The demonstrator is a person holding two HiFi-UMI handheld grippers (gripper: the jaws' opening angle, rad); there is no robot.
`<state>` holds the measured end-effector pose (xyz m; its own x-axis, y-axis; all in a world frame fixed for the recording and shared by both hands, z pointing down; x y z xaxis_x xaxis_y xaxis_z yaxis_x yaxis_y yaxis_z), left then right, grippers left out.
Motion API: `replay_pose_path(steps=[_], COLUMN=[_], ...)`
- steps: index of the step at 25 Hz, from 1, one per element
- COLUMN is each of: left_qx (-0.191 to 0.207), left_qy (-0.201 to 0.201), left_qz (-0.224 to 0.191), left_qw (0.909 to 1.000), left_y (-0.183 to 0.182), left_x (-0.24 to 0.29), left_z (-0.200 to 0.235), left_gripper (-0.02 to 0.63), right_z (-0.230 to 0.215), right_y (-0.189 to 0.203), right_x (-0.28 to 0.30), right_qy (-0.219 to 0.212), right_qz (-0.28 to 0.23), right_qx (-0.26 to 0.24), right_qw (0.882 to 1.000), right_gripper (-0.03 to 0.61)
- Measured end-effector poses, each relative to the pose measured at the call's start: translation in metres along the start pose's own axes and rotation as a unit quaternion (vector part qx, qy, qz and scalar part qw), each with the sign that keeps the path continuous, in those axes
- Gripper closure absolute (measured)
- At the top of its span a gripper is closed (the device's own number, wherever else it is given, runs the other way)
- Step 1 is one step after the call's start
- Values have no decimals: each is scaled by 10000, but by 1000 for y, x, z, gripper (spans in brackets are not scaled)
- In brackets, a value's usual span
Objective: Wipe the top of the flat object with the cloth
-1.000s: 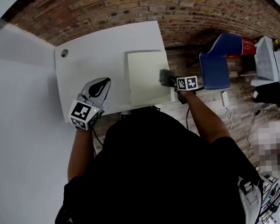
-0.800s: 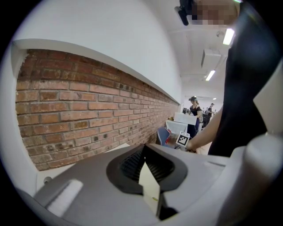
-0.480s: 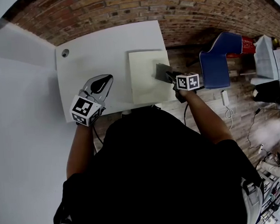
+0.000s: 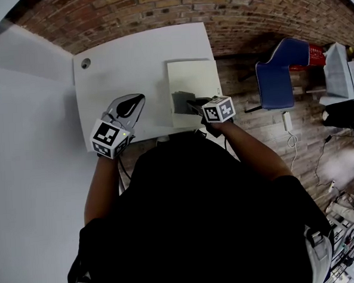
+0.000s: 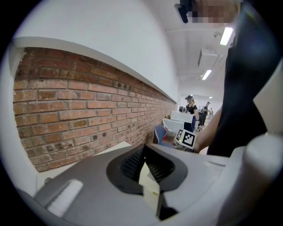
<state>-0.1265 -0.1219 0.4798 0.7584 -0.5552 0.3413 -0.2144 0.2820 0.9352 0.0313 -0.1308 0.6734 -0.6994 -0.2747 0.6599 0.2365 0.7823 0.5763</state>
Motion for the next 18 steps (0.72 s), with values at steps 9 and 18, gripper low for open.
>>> replay_pose_path(steps=[9, 18], left_qx=[-75, -144], left_qy=[26, 108], left_qz=[87, 110], left_qw=[9999, 9998], left_y=[2, 3], left_x=[-9, -9], left_z=[-3, -10], left_gripper=[612, 612], right_z=[19, -5], right_y=[53, 75], right_x=[29, 33], right_qy=[-105, 373], right_qz=[586, 715], right_qx=[61, 194], right_qw=[9982, 9966], right_gripper=[569, 569])
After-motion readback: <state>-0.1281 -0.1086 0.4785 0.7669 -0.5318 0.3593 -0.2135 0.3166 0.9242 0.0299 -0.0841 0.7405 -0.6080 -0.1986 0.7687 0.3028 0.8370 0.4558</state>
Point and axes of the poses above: the fingertips, and each gripper's own axes: x forward along the fingers, z to its left, y out of its underside, the point moved 1 cm from there along -x, backward along the fingers, and after that the axes turned 7 degrees about y, right-handed, at the moved point
